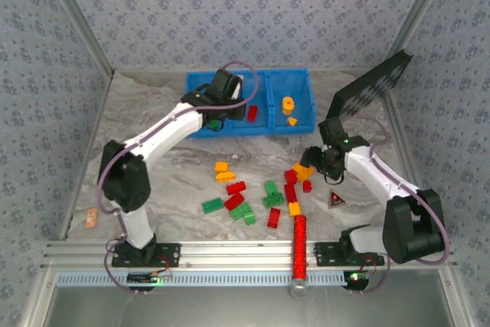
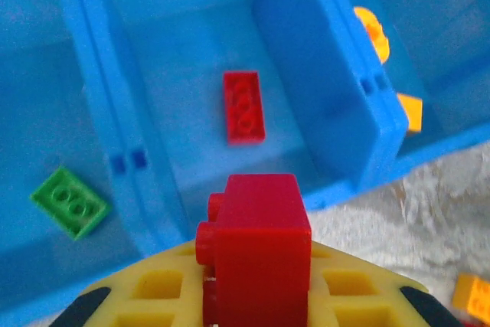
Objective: Sort the legos into containers by color
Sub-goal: Place the lego in the container.
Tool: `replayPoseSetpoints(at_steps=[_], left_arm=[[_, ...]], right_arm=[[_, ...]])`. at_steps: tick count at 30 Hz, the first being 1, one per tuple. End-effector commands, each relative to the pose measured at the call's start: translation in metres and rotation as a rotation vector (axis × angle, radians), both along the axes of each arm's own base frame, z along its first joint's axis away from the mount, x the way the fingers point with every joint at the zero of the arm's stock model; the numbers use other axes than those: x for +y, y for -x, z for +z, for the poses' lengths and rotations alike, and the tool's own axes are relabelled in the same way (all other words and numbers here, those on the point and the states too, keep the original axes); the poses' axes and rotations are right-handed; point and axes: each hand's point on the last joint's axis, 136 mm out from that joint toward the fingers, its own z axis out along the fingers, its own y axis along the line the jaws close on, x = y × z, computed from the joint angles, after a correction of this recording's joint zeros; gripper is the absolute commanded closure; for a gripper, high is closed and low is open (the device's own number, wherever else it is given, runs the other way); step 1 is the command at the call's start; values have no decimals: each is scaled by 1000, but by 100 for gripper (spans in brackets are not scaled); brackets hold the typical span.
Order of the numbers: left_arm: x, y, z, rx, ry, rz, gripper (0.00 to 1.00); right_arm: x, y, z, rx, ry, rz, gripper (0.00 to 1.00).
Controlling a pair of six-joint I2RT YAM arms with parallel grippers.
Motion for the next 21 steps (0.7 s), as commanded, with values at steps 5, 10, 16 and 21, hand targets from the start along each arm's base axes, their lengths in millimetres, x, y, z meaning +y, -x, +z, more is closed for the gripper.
replayPoseSetpoints(at_steps=[5,10,16,21], left_arm=[[-32,-54,-30,-17,-55,15,97],[-46,-71,-63,23,-83,26,98],[-56,-80,-92,74,-98,26,98],[-58,-83,-106,101,-118,26,96]], right_arm=[[-1,5,1,-8,-23,-45,25],[-4,11,-4,6,-13,-52,27],[-3,16,-10,20,-20,-57,27],[-4,14,-15,18,-23,-64,27]])
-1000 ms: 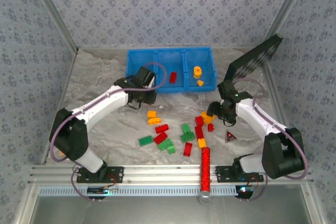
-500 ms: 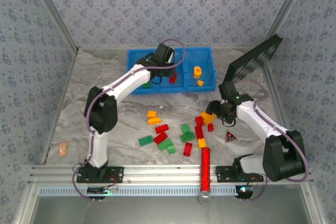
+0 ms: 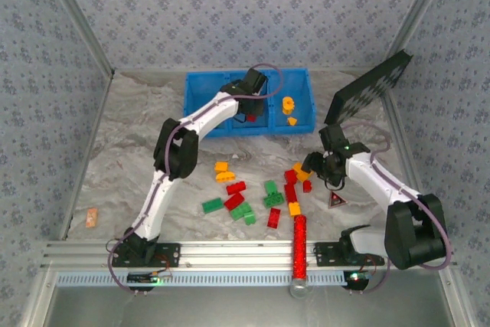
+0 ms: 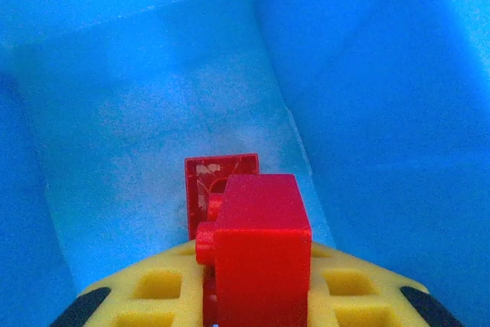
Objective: Sort the legos into containers by color
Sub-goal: Place the lego in the container, then pick up the lego from the center of the table.
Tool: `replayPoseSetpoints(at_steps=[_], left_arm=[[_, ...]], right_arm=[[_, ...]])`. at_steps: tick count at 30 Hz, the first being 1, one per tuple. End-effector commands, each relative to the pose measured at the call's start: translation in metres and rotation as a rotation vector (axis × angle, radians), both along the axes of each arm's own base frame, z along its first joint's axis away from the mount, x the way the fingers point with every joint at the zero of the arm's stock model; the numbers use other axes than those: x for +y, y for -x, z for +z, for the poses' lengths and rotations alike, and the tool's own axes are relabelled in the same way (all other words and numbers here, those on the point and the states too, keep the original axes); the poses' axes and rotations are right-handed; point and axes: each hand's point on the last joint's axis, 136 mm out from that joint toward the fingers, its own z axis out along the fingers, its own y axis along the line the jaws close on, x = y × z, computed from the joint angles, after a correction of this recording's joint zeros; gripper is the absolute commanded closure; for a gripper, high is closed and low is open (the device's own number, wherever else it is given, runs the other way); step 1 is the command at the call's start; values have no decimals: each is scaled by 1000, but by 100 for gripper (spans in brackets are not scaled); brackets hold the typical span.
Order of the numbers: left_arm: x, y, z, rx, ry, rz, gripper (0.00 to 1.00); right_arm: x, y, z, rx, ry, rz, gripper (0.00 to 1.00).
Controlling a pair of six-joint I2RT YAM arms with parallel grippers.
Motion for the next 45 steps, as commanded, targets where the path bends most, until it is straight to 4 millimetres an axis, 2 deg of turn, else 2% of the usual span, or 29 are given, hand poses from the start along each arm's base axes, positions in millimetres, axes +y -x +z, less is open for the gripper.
replayPoseSetpoints(at_steps=[1,8,11,19,25,31,40,45], left_arm=[[-2,0,2,9,-8,8,96],[-4,0,-13,35,-13,11,89],[-3,0,-17,44,-12,14,83],[1,-4,-3,23,-1,21,63],[5,-8,25,-28,6,7,56],[12,-3,63,-75,37,2,53],[19,18,131,-168,120,-34,51],[29,30,153,-197,129,-43,50]], right_arm=[[0,-2,-2,-7,-15,-23,27],[0,-9,-7,12,-6,-14,26],[2,-16,-7,-6,-12,-17,26],[4,-23,-9,-5,-24,-22,26],[5,-27,-7,-17,-27,-22,26],[5,-26,-14,9,-23,-40,27],[-1,-30,-30,40,-2,-112,30],[3,-35,-41,57,-9,-119,31]])
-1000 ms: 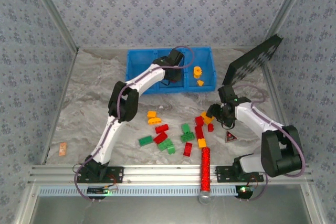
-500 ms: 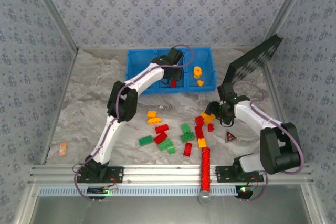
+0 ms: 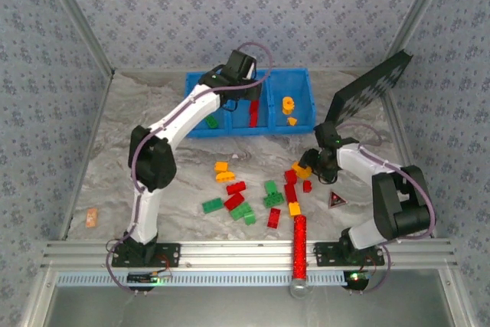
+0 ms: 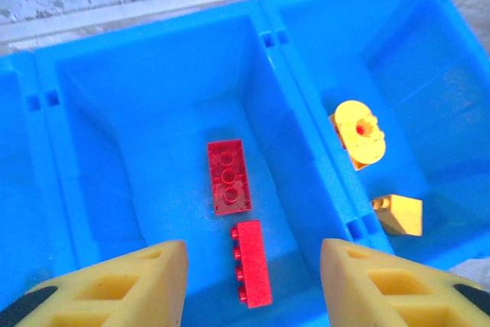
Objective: Sort the legos into containers by color
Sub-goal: Pick up the lego from the center of the table.
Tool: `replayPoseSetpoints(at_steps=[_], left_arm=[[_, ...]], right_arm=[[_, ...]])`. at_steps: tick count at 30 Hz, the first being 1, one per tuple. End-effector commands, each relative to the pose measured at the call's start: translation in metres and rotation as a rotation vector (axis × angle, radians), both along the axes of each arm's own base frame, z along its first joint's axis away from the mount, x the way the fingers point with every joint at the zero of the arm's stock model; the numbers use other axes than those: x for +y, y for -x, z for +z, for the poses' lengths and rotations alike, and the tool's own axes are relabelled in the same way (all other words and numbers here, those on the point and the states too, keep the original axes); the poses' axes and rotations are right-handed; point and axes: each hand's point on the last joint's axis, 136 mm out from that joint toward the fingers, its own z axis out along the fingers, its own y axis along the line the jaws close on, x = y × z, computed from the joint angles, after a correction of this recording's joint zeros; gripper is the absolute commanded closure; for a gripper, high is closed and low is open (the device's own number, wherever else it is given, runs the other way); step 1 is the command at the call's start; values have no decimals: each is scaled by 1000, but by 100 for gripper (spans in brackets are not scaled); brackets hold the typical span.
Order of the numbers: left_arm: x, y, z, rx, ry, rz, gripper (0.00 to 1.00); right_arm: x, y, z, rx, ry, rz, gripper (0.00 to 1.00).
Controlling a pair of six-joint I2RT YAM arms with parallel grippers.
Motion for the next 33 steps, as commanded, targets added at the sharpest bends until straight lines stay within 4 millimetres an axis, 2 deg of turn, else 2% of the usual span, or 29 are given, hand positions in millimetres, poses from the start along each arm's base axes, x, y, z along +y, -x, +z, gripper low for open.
replayPoseSetpoints(at_steps=[1,5,9,18,22,24,33], left_arm=[[5,9,23,-41,19,-26,50],[18,16,21,-40,20,-7,49],[33,19,20,-34,39,19,49],[60,26,20,-33,45,56,49],[67,28,17,-29,59,67,49],[70,29,15,-24,66,71,49],[74,34,14,-18,69,76,48]], right_arm=[[-2,-8,-7,12,17,-32,31],[3,-9,-15,41,46,2,32],[12,-8,-19,61,60,36,39],[25,14,-21,118,133,123,45],[14,30,-15,163,273,195,38],[11,35,-14,173,305,219,38],[6,46,-25,213,336,285,51]])
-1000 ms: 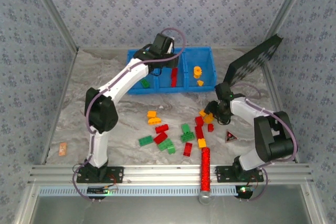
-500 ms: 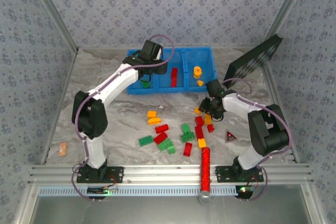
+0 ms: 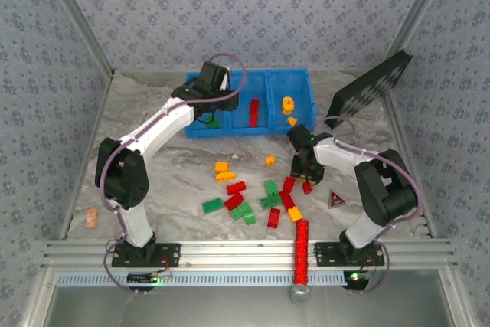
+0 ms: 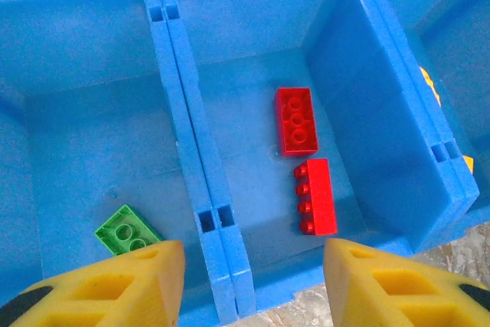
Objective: Sort the legos into containers by color
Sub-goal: Pick up the lego from the center of the table, then place the lego in the container.
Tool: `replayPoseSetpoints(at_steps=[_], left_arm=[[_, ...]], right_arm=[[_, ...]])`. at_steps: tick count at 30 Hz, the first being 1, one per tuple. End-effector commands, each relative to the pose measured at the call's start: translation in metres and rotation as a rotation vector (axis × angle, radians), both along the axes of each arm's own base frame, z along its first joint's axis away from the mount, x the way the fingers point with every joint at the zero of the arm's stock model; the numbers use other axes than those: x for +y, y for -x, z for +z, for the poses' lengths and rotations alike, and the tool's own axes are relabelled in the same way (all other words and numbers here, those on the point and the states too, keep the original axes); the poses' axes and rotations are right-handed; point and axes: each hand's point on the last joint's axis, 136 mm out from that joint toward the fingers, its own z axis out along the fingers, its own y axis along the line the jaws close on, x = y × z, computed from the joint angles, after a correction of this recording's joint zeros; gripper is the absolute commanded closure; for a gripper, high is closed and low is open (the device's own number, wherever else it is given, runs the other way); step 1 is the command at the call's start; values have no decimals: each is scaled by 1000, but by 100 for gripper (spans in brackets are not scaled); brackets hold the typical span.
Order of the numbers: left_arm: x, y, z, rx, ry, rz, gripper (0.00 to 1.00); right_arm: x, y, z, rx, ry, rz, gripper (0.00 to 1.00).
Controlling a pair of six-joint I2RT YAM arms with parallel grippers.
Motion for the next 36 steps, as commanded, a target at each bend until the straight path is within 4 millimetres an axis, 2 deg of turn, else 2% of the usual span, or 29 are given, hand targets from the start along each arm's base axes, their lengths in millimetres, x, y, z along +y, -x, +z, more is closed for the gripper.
replayPoseSetpoints(at_steps=[1,6,10,15,19,23,28,36], left_arm=[[3,2,28,-48,52,2,48],[3,4,30,-45,48,1,48],[11,10,35,-45,14,0,48],[26,27,32,-27,-28,7,48],[38,51,15,30,-52,5,48],[51,78,-6,94,-76,15,48],[64,113,-28,160,-87,23,48],[55,163,-43,215,-97,-29,48]], right_arm=[[-20,26,-15,114,108,37,53],[-20,22,-14,111,126,61,64],[-20,9,2,72,132,103,67],[-16,-33,44,-47,110,158,68],[-3,-74,82,-153,80,201,68],[9,-111,103,-217,70,239,68],[21,-158,110,-258,31,257,67],[28,-225,93,-281,10,238,67]])
